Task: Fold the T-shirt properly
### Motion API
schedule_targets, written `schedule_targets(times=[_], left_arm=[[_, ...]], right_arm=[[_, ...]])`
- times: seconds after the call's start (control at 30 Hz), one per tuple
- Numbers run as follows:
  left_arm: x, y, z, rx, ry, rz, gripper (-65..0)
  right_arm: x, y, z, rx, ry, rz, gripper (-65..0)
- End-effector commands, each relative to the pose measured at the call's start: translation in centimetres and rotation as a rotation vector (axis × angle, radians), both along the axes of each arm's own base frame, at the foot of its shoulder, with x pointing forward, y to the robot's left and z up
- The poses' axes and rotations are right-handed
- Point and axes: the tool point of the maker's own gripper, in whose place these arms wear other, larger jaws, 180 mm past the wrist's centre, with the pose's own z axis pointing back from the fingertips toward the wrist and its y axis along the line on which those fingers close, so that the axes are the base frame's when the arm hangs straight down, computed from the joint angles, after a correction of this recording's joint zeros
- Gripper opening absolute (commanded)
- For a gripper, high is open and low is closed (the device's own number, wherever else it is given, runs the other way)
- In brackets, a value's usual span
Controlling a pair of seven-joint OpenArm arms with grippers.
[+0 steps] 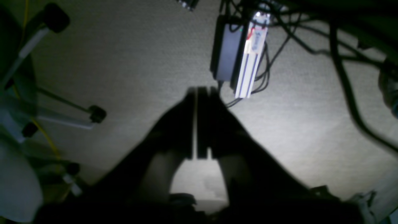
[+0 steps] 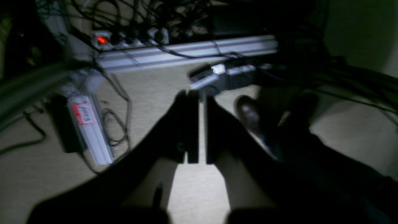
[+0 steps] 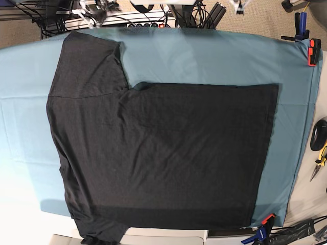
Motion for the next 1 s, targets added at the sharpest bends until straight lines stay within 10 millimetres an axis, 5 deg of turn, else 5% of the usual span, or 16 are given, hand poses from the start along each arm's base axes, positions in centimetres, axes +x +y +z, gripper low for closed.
schedule_targets(times=[0.0,0.27,0.43,0.57,0.8,0.87,0.97], left_arm=[[-0.7,0.7,0.8,0.008,-0.012,-0.009,-65.0],[-0.1,1.5,7.2,0.000,-0.156,-0.100,-65.0],[2.4,1.6,12.0,-0.031,-0.245,-0.215,-65.0],[4.8,0.2,16.3,-0.094,-0.320,-0.331,-65.0],[10.8,-1.7,23.7,-0.233,-0.523,-0.363,-65.0],[12.8,-2.2,25.9,-0.273,-0.612,-0.382,-65.0],[15.5,-2.7,28.6,-0.291,-0.731,-0.441,-65.0]], right_arm=[[-0.9,-0.7,0.7,-0.012,-0.005,0.016,-61.8],[-5.6,0.1,5.3,0.011,-0.038,0.053,-61.9],[-6.1,1.8,10.1,0.043,-0.098,0.083,-61.9],[-2.2,2.1,16.5,0.054,-0.231,0.060,-61.9],[7.7,-1.5,31.4,-0.151,-0.576,0.111,-61.9],[9.3,-2.3,35.2,-0.228,-0.668,0.135,-61.8],[10.4,-5.3,38.0,-0.419,-0.708,0.160,-61.8]])
